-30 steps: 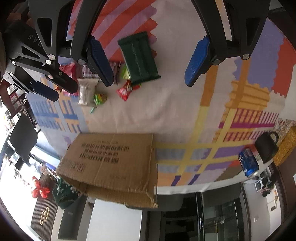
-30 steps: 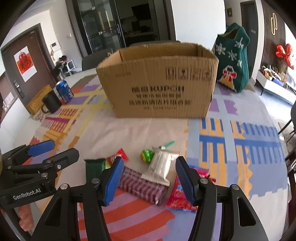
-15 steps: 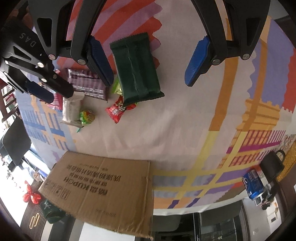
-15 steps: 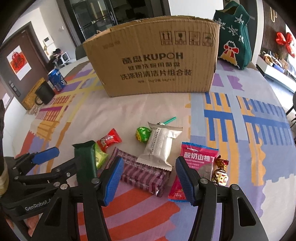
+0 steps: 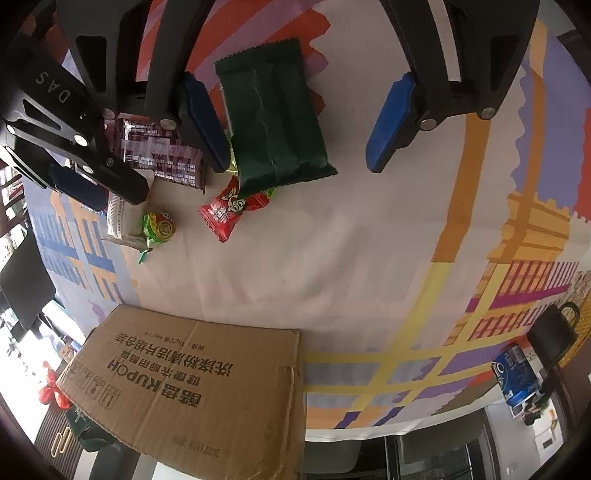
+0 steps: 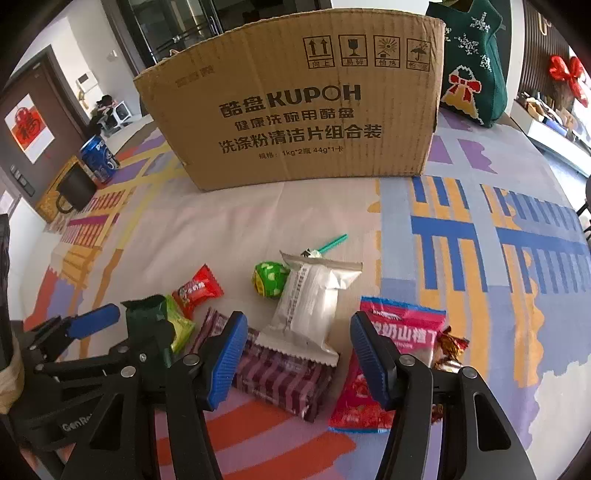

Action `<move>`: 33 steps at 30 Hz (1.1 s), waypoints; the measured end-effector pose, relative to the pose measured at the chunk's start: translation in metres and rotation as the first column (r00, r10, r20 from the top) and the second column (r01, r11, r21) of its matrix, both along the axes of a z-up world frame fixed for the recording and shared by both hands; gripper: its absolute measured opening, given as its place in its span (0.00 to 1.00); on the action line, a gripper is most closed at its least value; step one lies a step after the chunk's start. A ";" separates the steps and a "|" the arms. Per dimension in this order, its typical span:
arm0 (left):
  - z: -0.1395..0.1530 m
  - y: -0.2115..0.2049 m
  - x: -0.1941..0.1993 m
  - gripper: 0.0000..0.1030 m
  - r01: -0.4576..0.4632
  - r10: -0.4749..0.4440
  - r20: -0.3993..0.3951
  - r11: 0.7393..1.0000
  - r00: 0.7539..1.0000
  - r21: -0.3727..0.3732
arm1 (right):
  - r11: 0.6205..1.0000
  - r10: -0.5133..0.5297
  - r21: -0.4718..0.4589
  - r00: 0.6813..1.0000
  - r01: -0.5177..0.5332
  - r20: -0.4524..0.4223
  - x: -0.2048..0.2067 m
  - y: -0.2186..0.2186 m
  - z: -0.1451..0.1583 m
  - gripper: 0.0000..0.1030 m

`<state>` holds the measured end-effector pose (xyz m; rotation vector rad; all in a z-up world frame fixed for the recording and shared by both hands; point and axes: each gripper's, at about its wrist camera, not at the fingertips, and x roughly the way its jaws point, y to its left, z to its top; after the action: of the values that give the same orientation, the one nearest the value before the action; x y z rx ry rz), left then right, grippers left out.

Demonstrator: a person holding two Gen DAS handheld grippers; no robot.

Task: Organize snacks
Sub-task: 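Grasp the dark green packet with the left tool while the right tool grasps the white packet, then lift both held packets and carry them over the cardboard box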

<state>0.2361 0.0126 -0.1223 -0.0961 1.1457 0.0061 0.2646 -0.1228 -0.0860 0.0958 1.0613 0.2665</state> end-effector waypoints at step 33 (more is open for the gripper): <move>0.044 -0.007 -0.010 0.42 0.091 -0.083 0.140 0.994 0.987 -0.057 | 1.000 0.001 0.004 0.997 -0.001 0.076 -0.006 -0.001 0.021 0.30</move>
<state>0.2258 0.0057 -0.0778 -0.1007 1.0112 -0.1128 0.2587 -0.1240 -0.0653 0.0884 0.9850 0.2716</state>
